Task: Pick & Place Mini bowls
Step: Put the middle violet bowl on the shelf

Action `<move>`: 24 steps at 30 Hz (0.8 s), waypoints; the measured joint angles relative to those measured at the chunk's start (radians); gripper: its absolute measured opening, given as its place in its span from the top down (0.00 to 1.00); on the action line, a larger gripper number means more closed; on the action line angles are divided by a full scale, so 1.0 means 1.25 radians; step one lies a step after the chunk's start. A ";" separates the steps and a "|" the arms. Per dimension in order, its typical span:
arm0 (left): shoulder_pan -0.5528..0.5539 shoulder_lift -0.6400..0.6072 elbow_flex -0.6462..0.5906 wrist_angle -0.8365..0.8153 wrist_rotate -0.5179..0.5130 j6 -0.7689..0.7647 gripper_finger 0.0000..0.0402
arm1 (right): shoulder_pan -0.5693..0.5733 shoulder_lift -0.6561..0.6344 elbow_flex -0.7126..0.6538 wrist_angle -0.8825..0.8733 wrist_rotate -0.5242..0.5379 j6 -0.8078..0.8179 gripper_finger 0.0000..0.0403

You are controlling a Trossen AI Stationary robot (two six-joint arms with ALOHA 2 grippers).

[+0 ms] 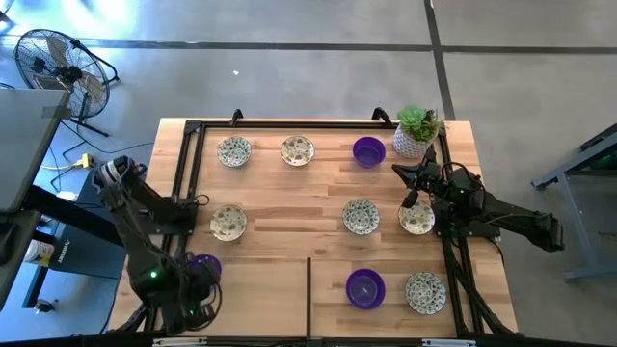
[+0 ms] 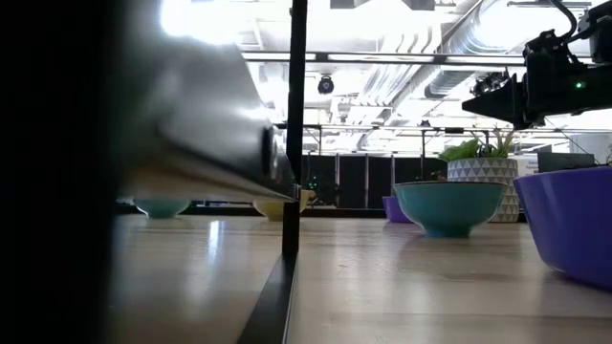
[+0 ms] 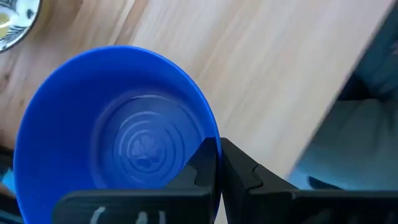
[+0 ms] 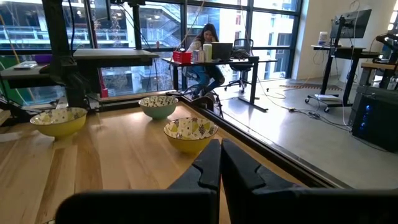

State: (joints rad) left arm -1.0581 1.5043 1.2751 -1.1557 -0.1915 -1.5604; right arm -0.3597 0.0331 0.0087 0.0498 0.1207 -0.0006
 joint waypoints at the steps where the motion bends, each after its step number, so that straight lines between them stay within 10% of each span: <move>1: -0.007 0.010 0.000 0.000 0.003 0.000 1.00 | 0.000 0.000 0.000 0.000 0.000 0.000 1.00; 24: -0.072 0.120 0.001 0.092 0.090 0.011 1.00 | 0.000 0.000 0.000 0.000 0.000 0.000 1.00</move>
State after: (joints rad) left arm -1.1478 1.6539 1.2762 -1.0412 -0.0786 -1.5471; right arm -0.3599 0.0330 0.0089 0.0494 0.1203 -0.0002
